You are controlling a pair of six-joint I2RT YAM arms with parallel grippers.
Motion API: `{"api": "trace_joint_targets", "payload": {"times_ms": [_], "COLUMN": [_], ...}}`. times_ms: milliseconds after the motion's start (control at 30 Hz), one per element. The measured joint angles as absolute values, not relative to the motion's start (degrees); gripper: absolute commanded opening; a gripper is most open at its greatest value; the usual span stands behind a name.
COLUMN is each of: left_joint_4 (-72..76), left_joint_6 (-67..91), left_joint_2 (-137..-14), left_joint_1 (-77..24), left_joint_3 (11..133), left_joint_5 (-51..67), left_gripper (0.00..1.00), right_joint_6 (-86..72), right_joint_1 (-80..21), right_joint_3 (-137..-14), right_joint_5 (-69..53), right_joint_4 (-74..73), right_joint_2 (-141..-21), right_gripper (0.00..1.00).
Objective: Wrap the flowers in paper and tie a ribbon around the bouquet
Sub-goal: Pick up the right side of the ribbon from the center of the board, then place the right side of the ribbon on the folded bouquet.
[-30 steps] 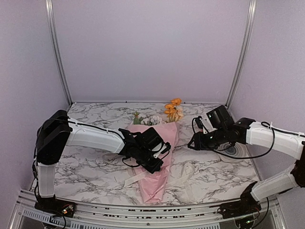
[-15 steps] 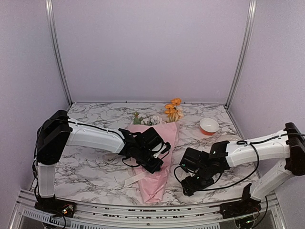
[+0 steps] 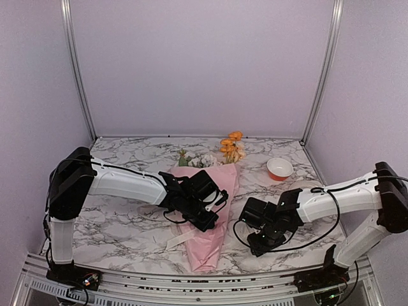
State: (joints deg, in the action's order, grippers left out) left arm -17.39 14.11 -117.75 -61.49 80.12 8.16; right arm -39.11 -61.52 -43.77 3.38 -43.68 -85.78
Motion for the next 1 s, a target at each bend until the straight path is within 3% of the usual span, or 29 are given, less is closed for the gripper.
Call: {"api": "trace_joint_targets", "payload": {"times_ms": [67, 267, 600, 800, 1000], "left_joint_4": [-17.4, -17.4, -17.4, -17.4, -17.5], "left_joint_6": [14.1, 14.1, 13.9, 13.9, 13.7], "left_joint_2": [-117.8, -117.8, -118.1, -118.1, -118.1], "left_joint_1": [-61.5, -61.5, -61.5, -61.5, -61.5], "left_joint_3": [80.1, 80.1, 80.3, 80.4, 80.5], "left_joint_5": [8.1, 8.1, 8.3, 8.3, 8.3], "left_gripper": [0.0, 0.0, 0.0, 0.0, 0.0], "right_joint_6": [-38.5, -37.3, -35.2, -32.1, -26.1], "right_joint_1": [-59.8, -58.5, -54.2, -42.2, -22.3], "right_joint_3": [-43.7, -43.5, -41.0, -39.8, -45.8], "right_joint_5": [4.5, 7.0, 6.7, 6.9, 5.9], "right_joint_4": [-42.1, -37.9, -34.6, -38.2, -39.8], "right_joint_2": [-85.8, -86.7, -83.0, -76.7, -62.9], "right_gripper": [0.21, 0.0, 0.0, 0.0, 0.0]}}
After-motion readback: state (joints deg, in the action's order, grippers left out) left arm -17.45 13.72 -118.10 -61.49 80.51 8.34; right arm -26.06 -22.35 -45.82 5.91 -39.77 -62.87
